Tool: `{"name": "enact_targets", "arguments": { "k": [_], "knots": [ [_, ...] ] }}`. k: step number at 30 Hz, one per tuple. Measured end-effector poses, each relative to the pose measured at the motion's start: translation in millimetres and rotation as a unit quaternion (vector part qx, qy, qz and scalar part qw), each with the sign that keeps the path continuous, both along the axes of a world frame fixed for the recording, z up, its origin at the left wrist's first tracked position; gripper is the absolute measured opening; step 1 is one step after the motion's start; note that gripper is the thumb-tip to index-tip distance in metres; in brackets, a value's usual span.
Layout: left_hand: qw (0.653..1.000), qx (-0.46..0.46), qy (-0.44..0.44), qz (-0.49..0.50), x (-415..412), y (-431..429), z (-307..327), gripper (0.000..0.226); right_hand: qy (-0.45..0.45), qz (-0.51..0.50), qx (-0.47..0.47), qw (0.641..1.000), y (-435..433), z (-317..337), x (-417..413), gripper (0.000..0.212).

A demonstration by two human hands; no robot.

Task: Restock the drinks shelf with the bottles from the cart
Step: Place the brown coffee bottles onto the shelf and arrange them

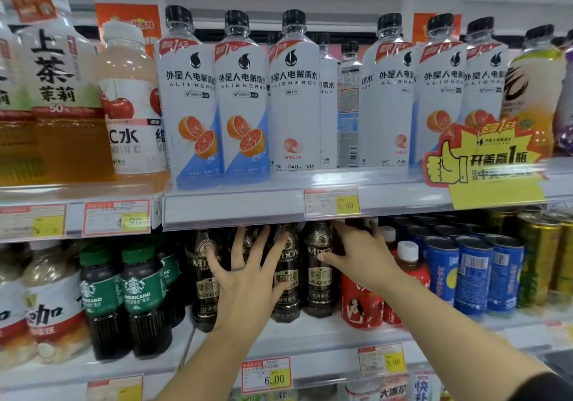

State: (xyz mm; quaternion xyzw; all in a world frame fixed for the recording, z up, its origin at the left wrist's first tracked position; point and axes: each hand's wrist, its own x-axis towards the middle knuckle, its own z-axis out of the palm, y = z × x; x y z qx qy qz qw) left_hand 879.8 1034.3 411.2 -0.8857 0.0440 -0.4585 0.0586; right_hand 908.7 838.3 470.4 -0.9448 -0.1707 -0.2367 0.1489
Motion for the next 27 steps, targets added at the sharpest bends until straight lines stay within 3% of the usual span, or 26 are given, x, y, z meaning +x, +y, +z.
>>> {"name": "enact_targets", "arguments": {
  "k": [5, 8, 11, 15, 18, 23, 27],
  "knots": [
    [1.000, -0.009, 0.011, 0.013, -10.5, -6.6, 0.8, 0.090, -0.037, -0.027, -0.024, 0.999, 2.6, -7.6, -7.8, 0.068],
    [0.999, -0.040, 0.006, -0.005, -30.9, 0.2, -8.7, 0.088, -0.138, 0.000, 0.049, 0.989, 10.7, -30.2, -26.2, 0.063],
    [0.999, -0.038, -0.004, -0.016, -58.7, 26.4, -28.7, 0.070, -0.200, 0.021, 0.122, 0.972, 20.1, -50.2, -42.3, 0.055],
    [1.000, -0.017, 0.010, -0.020, -75.4, 62.1, -40.0, 0.057, -0.123, -0.074, 0.093, 0.985, 34.7, -33.8, -32.1, 0.071],
    [0.999, 0.004, 0.028, -0.033, -69.3, 66.2, -36.1, 0.061, -0.060, -0.127, 0.054, 0.989, 37.4, -25.3, -22.9, 0.080],
    [0.997, 0.025, 0.059, -0.039, -53.4, 50.6, -40.5, 0.083, -0.054, -0.155, 0.043, 0.986, 34.9, -24.3, -17.8, 0.077],
    [0.997, 0.021, 0.068, -0.029, -47.2, 47.7, -46.6, 0.086, -0.068, -0.142, 0.041, 0.987, 31.5, -23.3, -14.3, 0.067]
  ]
}}
